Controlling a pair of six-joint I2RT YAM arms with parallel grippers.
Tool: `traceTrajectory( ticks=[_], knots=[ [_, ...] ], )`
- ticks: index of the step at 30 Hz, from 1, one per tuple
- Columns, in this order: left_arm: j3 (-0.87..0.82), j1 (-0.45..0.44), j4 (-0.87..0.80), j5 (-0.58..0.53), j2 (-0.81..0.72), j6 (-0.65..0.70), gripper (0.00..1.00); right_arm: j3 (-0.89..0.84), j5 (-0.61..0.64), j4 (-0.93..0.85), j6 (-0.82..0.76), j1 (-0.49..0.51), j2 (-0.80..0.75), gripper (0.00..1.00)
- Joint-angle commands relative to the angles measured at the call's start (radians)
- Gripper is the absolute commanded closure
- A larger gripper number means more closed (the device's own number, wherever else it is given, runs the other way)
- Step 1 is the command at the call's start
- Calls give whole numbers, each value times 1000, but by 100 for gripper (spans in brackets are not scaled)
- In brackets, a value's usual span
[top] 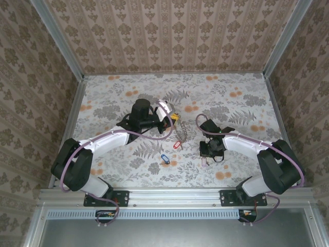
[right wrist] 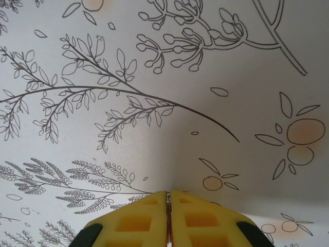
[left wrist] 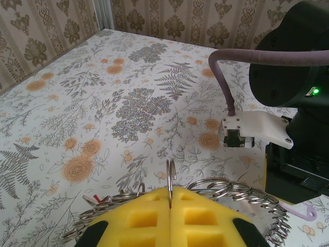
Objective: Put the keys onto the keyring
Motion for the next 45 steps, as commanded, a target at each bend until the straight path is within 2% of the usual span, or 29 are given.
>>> traceTrajectory(
  ticks=[1, 16, 28, 30, 33, 36, 45],
  knots=[
    [16, -6, 11, 22, -18, -9, 100, 23, 4, -27, -6, -4, 14, 90],
    [18, -7, 11, 23, -14, -11, 100, 25, -5, -61, -5, -3, -1, 87],
    [18, -9, 9, 24, -12, -11, 100, 21, -12, -46, -4, -4, 4, 97],
    [19, -9, 10, 24, -12, -10, 100, 20, -12, -49, -6, -3, -1, 96],
    [19, -9, 11, 24, -11, -10, 100, 20, -12, -57, -4, -3, -2, 88],
    [20, -9, 10, 24, -11, -9, 100, 22, -13, -66, -4, -4, -7, 86],
    [23, -11, 6, 27, -8, -9, 100, 26, -13, -78, -4, -3, -21, 89]
  ],
)
